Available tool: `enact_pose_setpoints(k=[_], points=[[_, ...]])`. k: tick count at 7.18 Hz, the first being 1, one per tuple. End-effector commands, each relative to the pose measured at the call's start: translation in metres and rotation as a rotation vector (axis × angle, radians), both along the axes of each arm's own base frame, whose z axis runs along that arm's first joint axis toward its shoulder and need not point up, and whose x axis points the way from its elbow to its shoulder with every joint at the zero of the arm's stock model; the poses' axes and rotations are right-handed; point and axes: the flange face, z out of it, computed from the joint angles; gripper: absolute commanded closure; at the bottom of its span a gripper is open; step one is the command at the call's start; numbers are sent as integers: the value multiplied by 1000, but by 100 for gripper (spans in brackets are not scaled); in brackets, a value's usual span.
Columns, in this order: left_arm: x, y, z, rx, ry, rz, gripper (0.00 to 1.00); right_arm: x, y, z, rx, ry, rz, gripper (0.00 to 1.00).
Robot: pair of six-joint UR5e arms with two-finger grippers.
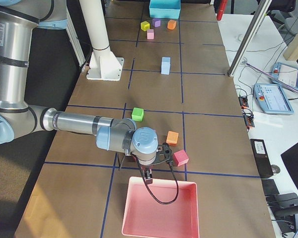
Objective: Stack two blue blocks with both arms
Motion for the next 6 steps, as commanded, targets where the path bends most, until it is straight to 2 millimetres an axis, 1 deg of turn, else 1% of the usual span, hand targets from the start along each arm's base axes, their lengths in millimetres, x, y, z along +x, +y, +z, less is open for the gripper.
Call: enact_pose_setpoints(k=[1,4,6], points=[[0,0,0,-2,0,-1,0,0,0,0,1,0,-1,0],[0,0,3,-8,4,-1,0,0,1,1,-1,0,-2,0],[1,0,2,0,6,-1,0,0,1,1,-3,0,-2,0]])
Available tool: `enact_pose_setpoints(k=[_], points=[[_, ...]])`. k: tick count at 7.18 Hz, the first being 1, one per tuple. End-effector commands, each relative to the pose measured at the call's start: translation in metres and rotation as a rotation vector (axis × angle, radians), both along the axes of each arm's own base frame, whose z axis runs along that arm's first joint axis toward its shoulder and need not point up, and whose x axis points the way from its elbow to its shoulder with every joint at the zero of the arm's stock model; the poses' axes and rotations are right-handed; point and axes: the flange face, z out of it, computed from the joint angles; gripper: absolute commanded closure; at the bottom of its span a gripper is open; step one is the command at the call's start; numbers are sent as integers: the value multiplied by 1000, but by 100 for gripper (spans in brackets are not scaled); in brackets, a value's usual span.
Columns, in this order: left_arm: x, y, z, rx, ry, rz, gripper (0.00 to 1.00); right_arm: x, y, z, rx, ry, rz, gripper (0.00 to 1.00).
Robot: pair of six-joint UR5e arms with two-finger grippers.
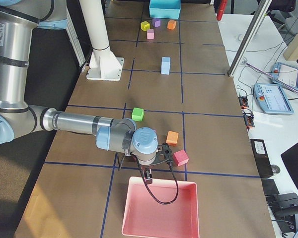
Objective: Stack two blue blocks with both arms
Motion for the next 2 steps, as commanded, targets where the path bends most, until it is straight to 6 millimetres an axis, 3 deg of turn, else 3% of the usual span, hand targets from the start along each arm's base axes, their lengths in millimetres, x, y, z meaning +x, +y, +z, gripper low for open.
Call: enact_pose_setpoints(k=[1,2], points=[[0,0,0,4,2,0,0,-1,0,0,-1,0,-3,0],[0,0,0,2,0,1,0,-4,-1,1,-2,0,-9,0]])
